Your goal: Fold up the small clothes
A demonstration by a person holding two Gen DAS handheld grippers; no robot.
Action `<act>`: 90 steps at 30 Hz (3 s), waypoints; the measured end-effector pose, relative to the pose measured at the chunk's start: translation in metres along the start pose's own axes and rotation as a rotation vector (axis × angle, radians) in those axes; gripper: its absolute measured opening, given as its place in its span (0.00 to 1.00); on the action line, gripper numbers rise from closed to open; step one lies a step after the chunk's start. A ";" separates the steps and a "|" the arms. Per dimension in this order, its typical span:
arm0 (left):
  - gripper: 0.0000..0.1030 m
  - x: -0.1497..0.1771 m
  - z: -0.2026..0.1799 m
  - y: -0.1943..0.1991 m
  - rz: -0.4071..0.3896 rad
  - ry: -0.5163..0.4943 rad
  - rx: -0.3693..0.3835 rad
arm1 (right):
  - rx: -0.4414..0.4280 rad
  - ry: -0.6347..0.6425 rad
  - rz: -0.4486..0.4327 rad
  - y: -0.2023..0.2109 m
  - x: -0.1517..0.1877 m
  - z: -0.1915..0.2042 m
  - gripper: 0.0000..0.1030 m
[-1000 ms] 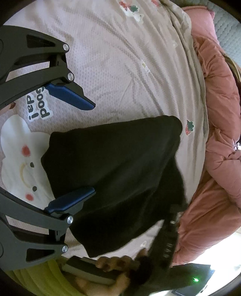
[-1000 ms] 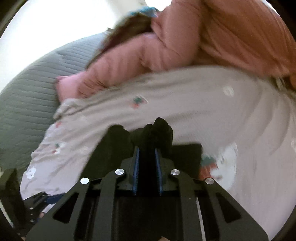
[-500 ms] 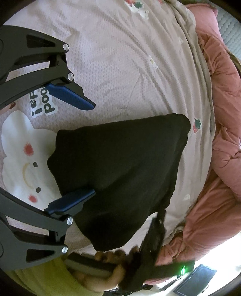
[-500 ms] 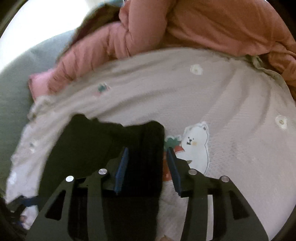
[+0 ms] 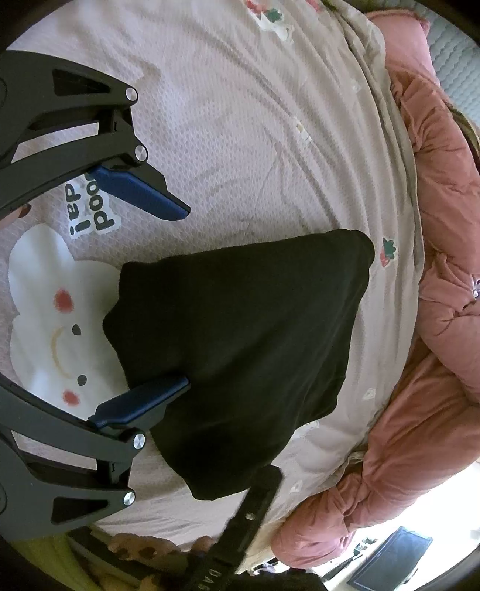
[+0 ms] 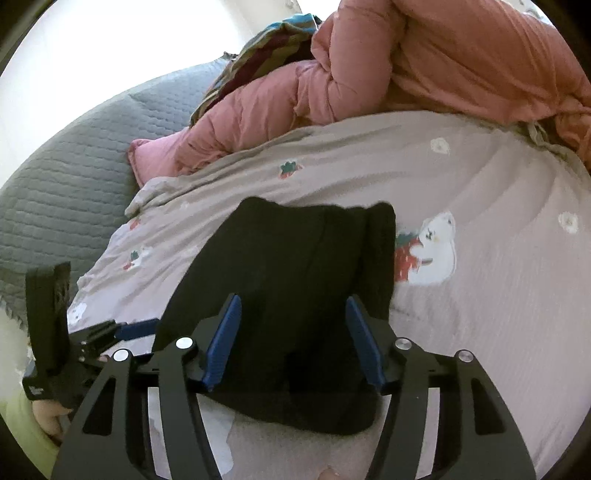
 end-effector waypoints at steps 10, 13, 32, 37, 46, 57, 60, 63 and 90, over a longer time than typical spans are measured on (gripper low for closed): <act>0.76 0.000 0.002 0.005 -0.009 0.002 -0.005 | 0.021 -0.014 0.075 -0.012 0.017 -0.005 0.56; 0.76 0.000 0.003 0.007 -0.014 0.002 -0.007 | 0.016 -0.021 0.078 -0.013 0.018 -0.005 0.56; 0.76 0.009 0.013 0.020 -0.024 0.010 0.008 | 0.169 0.086 0.050 0.005 0.033 0.016 0.61; 0.76 0.013 0.011 0.030 -0.041 0.009 0.010 | 0.208 0.096 -0.010 0.033 0.038 0.024 0.80; 0.90 0.016 0.009 0.064 -0.122 0.000 0.007 | 0.261 0.096 -0.135 0.078 0.034 0.041 0.95; 0.91 0.038 0.012 0.106 -0.200 0.000 -0.027 | 0.325 0.088 -0.201 0.109 0.060 0.068 0.95; 0.91 0.050 0.014 0.113 -0.194 -0.012 -0.032 | 0.364 0.100 -0.222 0.114 0.070 0.074 0.95; 0.91 0.063 0.016 0.118 -0.182 -0.021 -0.040 | 0.370 0.088 -0.209 0.115 0.083 0.076 0.95; 0.91 0.101 0.025 0.115 -0.111 -0.009 -0.059 | 0.371 0.054 -0.087 0.092 0.130 0.091 0.95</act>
Point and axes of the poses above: each gripper's, at about its wrist camera, not at the fingertips, and y roughly against the way its jaws point, z to its left, x to its underside, the point moved 2 cm from there along -y, roughly the way its jaws point, and after that the axes turned 4 degrees about x, right-handed, at the moved point
